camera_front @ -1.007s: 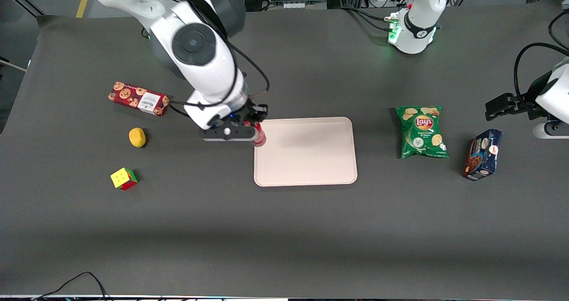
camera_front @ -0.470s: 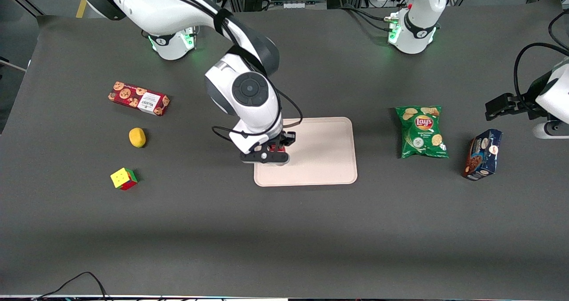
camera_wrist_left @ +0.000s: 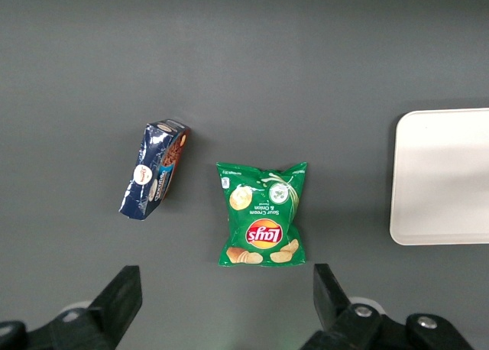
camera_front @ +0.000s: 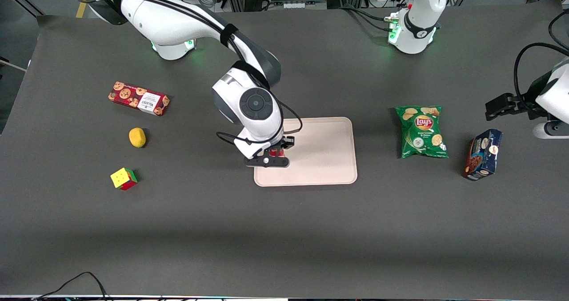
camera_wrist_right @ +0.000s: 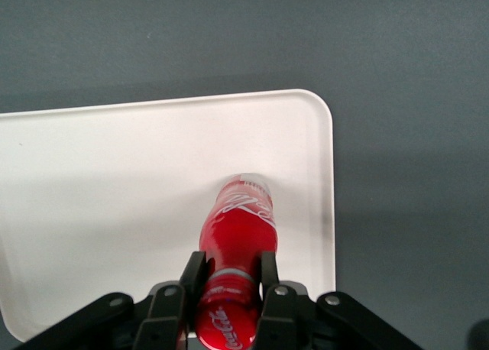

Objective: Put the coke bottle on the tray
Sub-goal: 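Lower the bottle onto the tray and open the right gripper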

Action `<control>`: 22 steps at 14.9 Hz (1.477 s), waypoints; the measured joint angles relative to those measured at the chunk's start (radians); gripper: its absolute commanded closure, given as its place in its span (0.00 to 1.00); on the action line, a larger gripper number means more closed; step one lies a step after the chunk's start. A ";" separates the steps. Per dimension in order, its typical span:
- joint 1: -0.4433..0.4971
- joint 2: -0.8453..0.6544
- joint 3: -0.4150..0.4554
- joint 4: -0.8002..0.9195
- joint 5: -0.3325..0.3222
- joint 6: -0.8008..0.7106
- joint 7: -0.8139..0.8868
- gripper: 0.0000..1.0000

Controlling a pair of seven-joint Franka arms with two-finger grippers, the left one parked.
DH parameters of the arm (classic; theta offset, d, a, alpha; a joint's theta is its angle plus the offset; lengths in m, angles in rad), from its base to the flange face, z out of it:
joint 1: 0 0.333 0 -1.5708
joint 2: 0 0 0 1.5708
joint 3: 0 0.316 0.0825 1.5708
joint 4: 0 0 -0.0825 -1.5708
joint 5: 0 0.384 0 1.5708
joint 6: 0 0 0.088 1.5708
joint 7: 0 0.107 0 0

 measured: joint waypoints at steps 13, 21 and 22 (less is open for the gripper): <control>-0.007 0.000 -0.001 -0.025 0.000 0.009 0.001 0.41; -0.014 -0.002 -0.001 -0.025 0.000 0.028 0.002 0.00; -0.020 -0.007 -0.001 -0.024 0.000 0.030 0.002 0.00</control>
